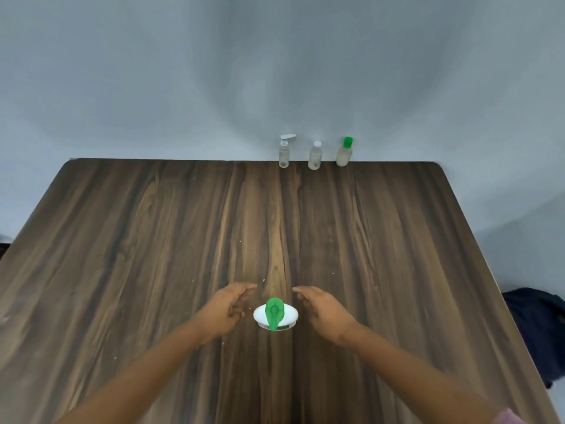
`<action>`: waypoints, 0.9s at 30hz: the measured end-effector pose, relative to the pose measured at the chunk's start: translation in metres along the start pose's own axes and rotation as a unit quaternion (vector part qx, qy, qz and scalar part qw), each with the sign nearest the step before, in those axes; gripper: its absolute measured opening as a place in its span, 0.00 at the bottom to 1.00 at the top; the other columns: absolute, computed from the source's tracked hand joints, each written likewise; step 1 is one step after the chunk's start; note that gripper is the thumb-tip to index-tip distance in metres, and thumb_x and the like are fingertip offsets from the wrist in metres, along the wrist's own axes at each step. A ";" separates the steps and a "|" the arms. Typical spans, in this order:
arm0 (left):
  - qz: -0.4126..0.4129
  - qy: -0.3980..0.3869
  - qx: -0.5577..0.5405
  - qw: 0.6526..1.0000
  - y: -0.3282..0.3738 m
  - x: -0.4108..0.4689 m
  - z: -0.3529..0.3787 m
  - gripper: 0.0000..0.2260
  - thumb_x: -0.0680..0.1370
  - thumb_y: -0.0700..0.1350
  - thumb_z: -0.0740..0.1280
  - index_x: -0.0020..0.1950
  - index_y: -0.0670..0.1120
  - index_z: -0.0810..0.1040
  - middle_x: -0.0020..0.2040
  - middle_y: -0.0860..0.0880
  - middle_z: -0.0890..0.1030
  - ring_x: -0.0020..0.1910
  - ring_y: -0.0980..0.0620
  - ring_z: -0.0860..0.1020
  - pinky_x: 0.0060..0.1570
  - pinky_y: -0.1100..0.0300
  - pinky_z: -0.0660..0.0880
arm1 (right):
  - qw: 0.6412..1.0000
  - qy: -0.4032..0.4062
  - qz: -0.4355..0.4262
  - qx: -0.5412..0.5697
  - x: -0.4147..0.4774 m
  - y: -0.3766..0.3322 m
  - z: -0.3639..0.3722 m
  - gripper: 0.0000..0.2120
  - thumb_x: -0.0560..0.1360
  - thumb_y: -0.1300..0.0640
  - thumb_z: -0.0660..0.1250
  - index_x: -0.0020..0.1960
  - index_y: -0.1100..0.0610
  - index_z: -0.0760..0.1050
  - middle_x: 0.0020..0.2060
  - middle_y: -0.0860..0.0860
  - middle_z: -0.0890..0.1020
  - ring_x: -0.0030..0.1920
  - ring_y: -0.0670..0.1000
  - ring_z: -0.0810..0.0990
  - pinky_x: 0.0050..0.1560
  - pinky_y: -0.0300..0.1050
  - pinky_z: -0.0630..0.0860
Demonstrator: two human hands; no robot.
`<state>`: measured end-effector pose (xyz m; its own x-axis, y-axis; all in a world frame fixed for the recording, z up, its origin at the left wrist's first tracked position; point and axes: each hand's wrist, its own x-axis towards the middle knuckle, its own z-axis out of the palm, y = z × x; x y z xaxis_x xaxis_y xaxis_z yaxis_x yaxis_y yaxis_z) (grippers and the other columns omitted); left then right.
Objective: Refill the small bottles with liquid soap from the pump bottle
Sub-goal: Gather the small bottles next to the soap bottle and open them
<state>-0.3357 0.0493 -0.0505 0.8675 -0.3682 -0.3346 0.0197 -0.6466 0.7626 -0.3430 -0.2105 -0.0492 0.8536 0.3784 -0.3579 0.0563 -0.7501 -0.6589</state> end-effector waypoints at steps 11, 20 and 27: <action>0.008 0.119 -0.041 0.992 0.076 0.131 -0.103 0.18 0.76 0.36 0.65 0.66 0.45 0.71 0.58 0.50 0.76 0.56 0.55 0.75 0.62 0.60 0.70 | 0.981 0.149 0.068 0.101 0.120 0.002 -0.106 0.22 0.75 0.67 0.65 0.69 0.60 0.68 0.56 0.54 0.77 0.46 0.48 0.77 0.43 0.30 0.70; -0.069 0.152 -0.127 0.978 0.101 0.273 -0.131 0.19 0.77 0.36 0.63 0.67 0.45 0.68 0.63 0.47 0.74 0.59 0.51 0.74 0.60 0.57 0.72 | 0.956 0.204 0.094 0.187 0.239 0.002 -0.153 0.23 0.76 0.61 0.68 0.69 0.58 0.67 0.60 0.54 0.77 0.47 0.47 0.78 0.40 0.33 0.73; -0.131 0.144 -0.132 0.972 0.078 0.347 -0.117 0.22 0.78 0.40 0.59 0.72 0.47 0.62 0.69 0.47 0.69 0.62 0.49 0.72 0.60 0.54 0.72 | 0.954 0.222 0.055 0.196 0.320 0.004 -0.154 0.26 0.77 0.62 0.65 0.72 0.58 0.61 0.64 0.54 0.73 0.49 0.49 0.79 0.51 0.41 0.72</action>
<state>0.0247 -0.0501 -0.0423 0.9178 0.0136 -0.3968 0.3531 -0.4848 0.8002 0.0100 -0.1758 -0.0642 0.9831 -0.0225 -0.1816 -0.1701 -0.4780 -0.8617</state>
